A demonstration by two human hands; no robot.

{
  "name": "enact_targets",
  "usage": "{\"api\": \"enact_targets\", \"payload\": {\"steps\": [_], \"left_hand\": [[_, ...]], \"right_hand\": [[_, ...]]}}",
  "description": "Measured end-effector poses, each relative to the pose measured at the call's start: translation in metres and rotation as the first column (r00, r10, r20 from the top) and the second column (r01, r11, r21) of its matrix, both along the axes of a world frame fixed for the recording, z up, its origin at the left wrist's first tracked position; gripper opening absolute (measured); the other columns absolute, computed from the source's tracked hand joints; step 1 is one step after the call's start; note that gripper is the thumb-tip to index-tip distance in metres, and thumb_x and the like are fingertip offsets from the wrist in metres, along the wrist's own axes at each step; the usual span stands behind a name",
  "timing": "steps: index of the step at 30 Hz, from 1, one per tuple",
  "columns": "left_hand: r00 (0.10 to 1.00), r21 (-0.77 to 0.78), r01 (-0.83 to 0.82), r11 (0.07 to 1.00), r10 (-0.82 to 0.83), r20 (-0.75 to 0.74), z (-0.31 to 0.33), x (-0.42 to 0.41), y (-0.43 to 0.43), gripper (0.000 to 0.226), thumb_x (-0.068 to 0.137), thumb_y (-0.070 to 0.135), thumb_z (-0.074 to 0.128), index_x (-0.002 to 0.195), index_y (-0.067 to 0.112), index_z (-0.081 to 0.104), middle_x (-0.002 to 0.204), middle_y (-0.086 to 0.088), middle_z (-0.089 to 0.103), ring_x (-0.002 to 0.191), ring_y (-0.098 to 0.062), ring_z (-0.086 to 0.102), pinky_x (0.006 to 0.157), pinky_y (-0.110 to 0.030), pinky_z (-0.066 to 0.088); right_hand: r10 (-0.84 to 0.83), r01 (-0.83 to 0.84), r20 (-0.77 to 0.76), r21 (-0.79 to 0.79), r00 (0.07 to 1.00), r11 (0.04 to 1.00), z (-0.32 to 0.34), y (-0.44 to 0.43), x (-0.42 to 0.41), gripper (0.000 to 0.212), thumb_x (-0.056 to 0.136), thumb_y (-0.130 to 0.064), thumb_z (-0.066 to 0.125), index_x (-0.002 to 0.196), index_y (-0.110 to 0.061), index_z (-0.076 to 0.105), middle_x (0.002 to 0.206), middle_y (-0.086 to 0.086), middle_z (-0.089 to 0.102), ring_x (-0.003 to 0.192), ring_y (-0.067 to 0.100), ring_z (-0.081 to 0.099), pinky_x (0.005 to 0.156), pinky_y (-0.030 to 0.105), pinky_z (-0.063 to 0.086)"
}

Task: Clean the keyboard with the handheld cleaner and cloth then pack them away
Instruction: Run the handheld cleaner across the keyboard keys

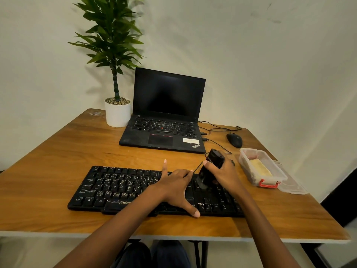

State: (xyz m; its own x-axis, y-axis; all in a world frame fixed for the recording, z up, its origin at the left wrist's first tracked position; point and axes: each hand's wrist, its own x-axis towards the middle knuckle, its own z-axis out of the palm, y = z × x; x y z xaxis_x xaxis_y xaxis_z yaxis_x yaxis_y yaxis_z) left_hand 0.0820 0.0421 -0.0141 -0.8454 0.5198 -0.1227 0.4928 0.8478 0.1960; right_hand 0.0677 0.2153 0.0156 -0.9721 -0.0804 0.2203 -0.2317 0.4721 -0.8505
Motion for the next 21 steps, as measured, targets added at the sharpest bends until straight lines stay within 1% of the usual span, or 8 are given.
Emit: {"api": "enact_targets", "payload": {"steps": [2, 4, 6, 9, 12, 15, 17, 21], "left_hand": [[1.000, -0.005, 0.001, 1.000, -0.001, 0.003, 0.000, 0.000, 0.000, 0.123, 0.065, 0.076, 0.059, 0.149, 0.013, -0.006, 0.158, -0.003, 0.003, 0.145, -0.018, -0.004, 0.098, -0.063, -0.029], [1.000, -0.006, 0.000, 1.000, 0.000, 0.007, 0.000, -0.001, 0.000, 0.124, 0.065, 0.076, 0.059, 0.150, 0.013, -0.006, 0.158, -0.002, 0.002, 0.145, -0.017, -0.005, 0.098, -0.064, -0.029], [1.000, -0.001, -0.002, 1.000, 0.002, 0.009, 0.000, -0.001, 0.000, 0.123, 0.065, 0.076, 0.059, 0.149, 0.014, -0.005, 0.158, -0.002, 0.003, 0.145, -0.017, -0.004, 0.098, -0.064, -0.029], [1.000, 0.008, -0.003, 1.000, 0.003, 0.010, -0.001, -0.001, 0.000, 0.122, 0.065, 0.076, 0.060, 0.149, 0.015, -0.006, 0.158, -0.001, 0.005, 0.145, -0.018, -0.003, 0.097, -0.063, -0.031], [1.000, 0.005, -0.005, 1.000, 0.005, 0.014, 0.000, -0.001, 0.000, 0.122, 0.066, 0.075, 0.059, 0.149, 0.015, -0.005, 0.158, -0.001, 0.003, 0.145, -0.018, -0.004, 0.097, -0.063, -0.030], [1.000, 0.015, 0.003, 1.000, -0.003, 0.012, 0.000, 0.000, 0.000, 0.121, 0.066, 0.074, 0.060, 0.149, 0.017, -0.005, 0.158, -0.002, 0.003, 0.145, -0.018, -0.004, 0.097, -0.063, -0.030], [1.000, 0.008, 0.000, 1.000, 0.000, 0.010, 0.000, 0.000, 0.000, 0.122, 0.066, 0.075, 0.060, 0.149, 0.015, -0.005, 0.158, -0.002, 0.003, 0.145, -0.018, -0.004, 0.097, -0.063, -0.031], [1.000, 0.000, 0.002, 1.000, -0.002, 0.004, 0.000, 0.000, 0.000, 0.122, 0.066, 0.075, 0.060, 0.150, 0.013, -0.003, 0.158, -0.002, 0.003, 0.145, -0.019, -0.004, 0.097, -0.063, -0.030]], "right_hand": [[0.027, -0.028, 0.025, 0.075, 0.999, 0.997, 0.001, 0.002, 0.003, 0.023, 0.086, -0.026, 0.062, 0.105, -0.019, 0.050, 0.092, -0.006, 0.058, 0.084, 0.007, 0.056, 0.067, 0.018, 0.045], [-0.011, 0.030, -0.098, 0.194, 0.995, 0.981, 0.007, 0.004, 0.002, 0.025, 0.086, -0.027, 0.062, 0.106, -0.019, 0.049, 0.091, -0.006, 0.057, 0.080, 0.004, 0.053, 0.066, 0.014, 0.042], [0.036, -0.016, -0.121, 0.161, 0.992, 0.987, 0.009, 0.004, 0.001, 0.024, 0.086, -0.028, 0.062, 0.104, -0.018, 0.048, 0.091, -0.005, 0.057, 0.082, 0.004, 0.054, 0.069, 0.012, 0.043], [0.163, -0.165, 0.020, 0.142, 0.986, 0.976, 0.005, 0.000, 0.002, 0.027, 0.085, -0.027, 0.063, 0.105, -0.014, 0.050, 0.096, 0.004, 0.059, 0.092, 0.017, 0.059, 0.079, 0.032, 0.051], [0.057, -0.025, -0.137, 0.226, 0.989, 0.974, 0.005, 0.000, -0.004, 0.027, 0.085, -0.030, 0.062, 0.106, -0.023, 0.047, 0.092, -0.008, 0.057, 0.086, 0.007, 0.057, 0.070, 0.025, 0.050], [0.103, -0.107, 0.047, 0.089, 0.994, 0.990, 0.007, 0.002, -0.001, 0.027, 0.087, -0.029, 0.060, 0.109, -0.025, 0.045, 0.099, -0.007, 0.057, 0.090, 0.009, 0.059, 0.060, 0.024, 0.054], [0.107, -0.127, 0.112, 0.188, 0.988, 0.974, 0.011, 0.005, -0.002, 0.027, 0.087, -0.029, 0.061, 0.109, -0.023, 0.047, 0.099, -0.002, 0.058, 0.091, 0.013, 0.060, 0.063, 0.027, 0.052], [0.016, 0.005, -0.074, 0.268, 0.997, 0.963, 0.013, 0.005, -0.007, 0.031, 0.086, -0.031, 0.062, 0.111, -0.025, 0.045, 0.096, -0.010, 0.052, 0.090, 0.010, 0.054, 0.078, 0.034, 0.052]]}}
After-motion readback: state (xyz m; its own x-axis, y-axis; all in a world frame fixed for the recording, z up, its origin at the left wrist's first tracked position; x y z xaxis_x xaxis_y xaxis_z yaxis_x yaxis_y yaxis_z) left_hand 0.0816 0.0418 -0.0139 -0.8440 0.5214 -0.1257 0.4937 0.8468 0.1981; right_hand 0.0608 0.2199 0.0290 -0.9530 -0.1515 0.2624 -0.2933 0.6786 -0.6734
